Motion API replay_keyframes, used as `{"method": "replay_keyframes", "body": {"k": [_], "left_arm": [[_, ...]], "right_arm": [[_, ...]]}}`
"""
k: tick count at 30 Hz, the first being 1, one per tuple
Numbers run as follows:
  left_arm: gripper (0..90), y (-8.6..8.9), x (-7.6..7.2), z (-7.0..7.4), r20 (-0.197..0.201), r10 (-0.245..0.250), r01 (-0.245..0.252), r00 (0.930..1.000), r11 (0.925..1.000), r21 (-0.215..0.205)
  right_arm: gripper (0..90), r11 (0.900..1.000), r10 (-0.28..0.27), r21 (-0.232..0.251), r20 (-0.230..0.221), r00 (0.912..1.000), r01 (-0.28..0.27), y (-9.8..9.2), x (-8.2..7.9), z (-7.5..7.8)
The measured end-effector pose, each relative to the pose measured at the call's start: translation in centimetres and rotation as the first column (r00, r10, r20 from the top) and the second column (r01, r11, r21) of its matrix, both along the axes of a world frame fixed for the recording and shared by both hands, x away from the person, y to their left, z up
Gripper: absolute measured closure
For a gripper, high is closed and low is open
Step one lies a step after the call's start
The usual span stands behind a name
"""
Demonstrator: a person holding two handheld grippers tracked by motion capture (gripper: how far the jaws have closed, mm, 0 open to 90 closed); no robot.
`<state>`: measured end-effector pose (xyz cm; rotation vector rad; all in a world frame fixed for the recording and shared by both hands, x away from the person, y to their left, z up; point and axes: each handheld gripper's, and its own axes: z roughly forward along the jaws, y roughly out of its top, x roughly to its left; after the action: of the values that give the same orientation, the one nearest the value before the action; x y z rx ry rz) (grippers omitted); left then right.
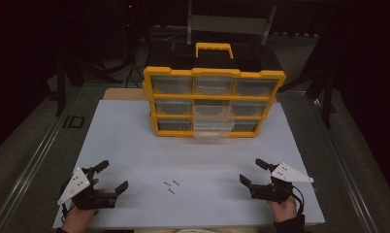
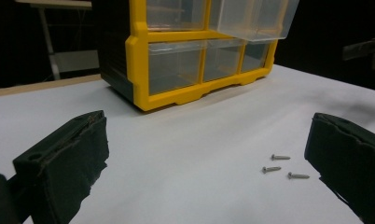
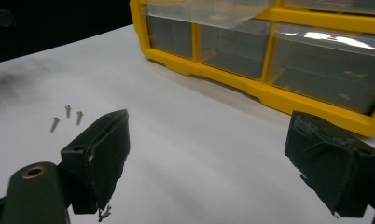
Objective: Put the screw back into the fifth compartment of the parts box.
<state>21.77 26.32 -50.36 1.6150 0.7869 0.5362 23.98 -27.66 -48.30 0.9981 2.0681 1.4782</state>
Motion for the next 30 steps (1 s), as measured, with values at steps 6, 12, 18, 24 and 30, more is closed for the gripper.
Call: {"method": "replay_keyframes", "body": {"k": [6,12,18,24,30], "left_arm": [[0.6,-0.2,0.0,0.0,0.001,-0.006,0.006,1.0000,1.0000,0.003],[0.6,-0.3,0.0,0.0,0.001,-0.009,0.009,1.0000,1.0000,-0.001],[0.6,-0.4,0.0,0.0,-0.004,-0.015,0.015,0.9999,0.9999,0.002],[0.6,-0.4,0.0,0.0,-0.007,-0.020,0.020,0.9998,0.9998,0.001],[0.6,-0.4,0.0,0.0,-0.007,-0.023,0.023,0.9997,0.9997,0.001]], "right_arm": [[13.9,0.999,0.043,0.006,-0.062,0.9972,-0.043,1.3,0.8,0.3],[13.9,0.995,0.089,-0.033,-0.079,0.9929,-0.092,3.3,1.4,0.7],[13.9,0.990,0.132,-0.028,-0.088,0.9873,-0.135,4.9,1.9,1.1],[13.9,0.980,0.187,-0.044,-0.118,0.9753,-0.193,6.9,2.4,1.1],[13.9,0.961,0.259,-0.057,-0.143,0.9553,-0.269,9.5,2.8,0.8]]}}
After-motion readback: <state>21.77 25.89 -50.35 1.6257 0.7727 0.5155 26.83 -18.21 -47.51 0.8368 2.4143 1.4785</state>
